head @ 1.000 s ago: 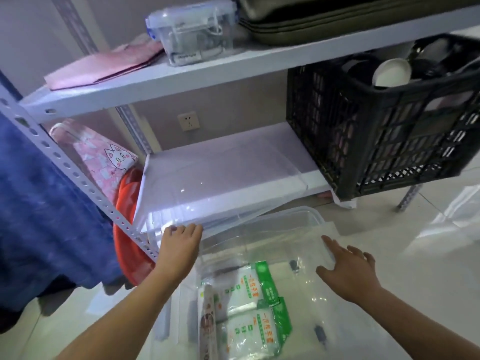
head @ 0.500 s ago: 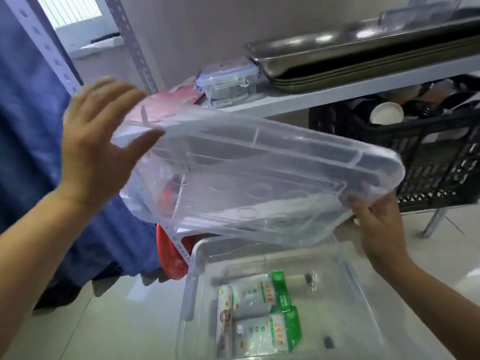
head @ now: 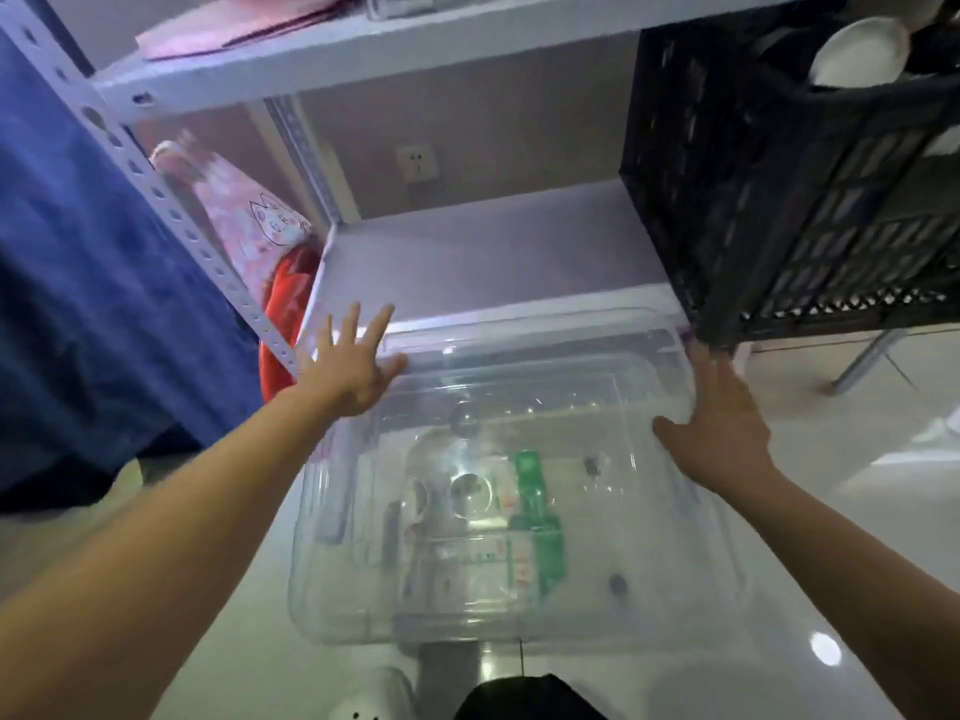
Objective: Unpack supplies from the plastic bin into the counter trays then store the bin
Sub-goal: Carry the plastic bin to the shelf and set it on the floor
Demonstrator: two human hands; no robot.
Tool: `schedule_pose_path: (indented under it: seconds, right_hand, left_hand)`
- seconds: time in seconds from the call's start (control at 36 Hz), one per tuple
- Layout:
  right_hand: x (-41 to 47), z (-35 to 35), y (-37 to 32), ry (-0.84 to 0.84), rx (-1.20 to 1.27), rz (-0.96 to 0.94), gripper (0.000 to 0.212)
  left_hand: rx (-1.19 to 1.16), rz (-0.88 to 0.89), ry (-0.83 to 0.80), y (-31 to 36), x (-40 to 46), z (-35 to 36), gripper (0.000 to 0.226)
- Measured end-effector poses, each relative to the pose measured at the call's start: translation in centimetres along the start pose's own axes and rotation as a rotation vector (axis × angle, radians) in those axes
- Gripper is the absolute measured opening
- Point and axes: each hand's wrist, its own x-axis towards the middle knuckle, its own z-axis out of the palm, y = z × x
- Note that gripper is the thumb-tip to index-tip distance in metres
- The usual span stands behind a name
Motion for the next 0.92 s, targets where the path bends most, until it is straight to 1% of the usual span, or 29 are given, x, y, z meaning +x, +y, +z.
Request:
schedule_pose_path:
  seconds: [0.03, 0.08, 0.14, 0.17, 0.22, 0.28, 0.31, 0.44, 0.53, 0.58, 0.61, 0.64, 0.69, 0.75, 0.81, 0.86, 0.92]
  right_hand:
    - [-0.3, 1.3, -0.5, -0.076, -0.106, -0.002, 0.093]
    - [-1.6, 4.6, -1.0, -0.205, -0.280, -0.053, 0.083]
    - [-3.4, 7.8, -0.7, -0.279, -0.368, -0.143, 0.075]
    - [-4.4, 9.1, -0.4, -0.283, -0.399, -0.190, 0.074]
    - [-5.6, 10.6, 0.1, -0.232, -0.440, -0.240, 0.072]
    - [-5.4, 11.0, 0.3, -0.197, -0.441, -0.232, 0.071]
    - [-5.2, 11.1, 0.4, -0.189, -0.446, -0.229, 0.072]
    - [-5.1, 11.4, 0.5, -0.183, -0.453, -0.225, 0.073]
    - [-5.0, 11.2, 0.4, -0.215, -0.447, -0.216, 0.075]
    - [-5.2, 11.0, 0.5, -0.223, -0.449, -0.219, 0.075]
    - [-5.6, 10.9, 0.7, -0.213, -0.448, -0.223, 0.074]
    - [-6.0, 11.0, 0.9, -0.195, -0.444, -0.228, 0.074]
    - [-6.6, 11.1, 1.3, -0.151, -0.431, -0.230, 0.073]
    - [-6.6, 11.2, 1.4, -0.140, -0.434, -0.233, 0.072]
    - [-6.4, 11.2, 1.4, -0.148, -0.436, -0.238, 0.072]
    - [-6.5, 11.2, 1.4, -0.144, -0.438, -0.235, 0.073]
    - [-6.6, 11.2, 1.3, -0.144, -0.448, -0.235, 0.073]
  left_hand:
    - [0.017, -0.016, -0.076, 0.8, -0.5, 1.8, 0.072]
    - [0.002, -0.007, -0.221, 2.4, -2.3, 5.8, 0.077]
    - [-0.037, -0.017, -0.318, 3.5, -5.0, 9.9, 0.078]
    - [-0.049, -0.025, -0.315, 3.7, -6.4, 11.6, 0.077]
    - [-0.048, -0.037, -0.189, 3.9, -8.7, 14.4, 0.073]
    - [-0.044, -0.046, -0.064, 3.8, -9.5, 15.8, 0.069]
    - [-0.048, -0.045, -0.037, 3.8, -9.4, 16.0, 0.068]
    - [-0.028, -0.041, -0.049, 3.7, -9.0, 15.9, 0.070]
    - [-0.032, 0.001, -0.091, 3.4, -8.6, 15.5, 0.073]
    - [-0.039, 0.019, -0.086, 2.3, -8.2, 15.1, 0.075]
    - [-0.053, -0.005, -0.066, 1.3, -8.0, 14.8, 0.074]
    - [-0.083, -0.064, -0.037, 0.1, -7.8, 14.6, 0.075]
    - [-0.145, -0.233, 0.017, -2.7, -7.3, 14.4, 0.079]
    - [-0.210, -0.417, 0.002, -4.9, -7.0, 14.4, 0.084]
    - [-0.383, -0.545, -0.033, -6.2, -7.0, 14.4, 0.087]
    - [-0.647, -0.573, -0.057, -6.7, -7.0, 14.4, 0.093]
    - [-0.807, -0.603, -0.066, -6.9, -7.1, 14.3, 0.093]
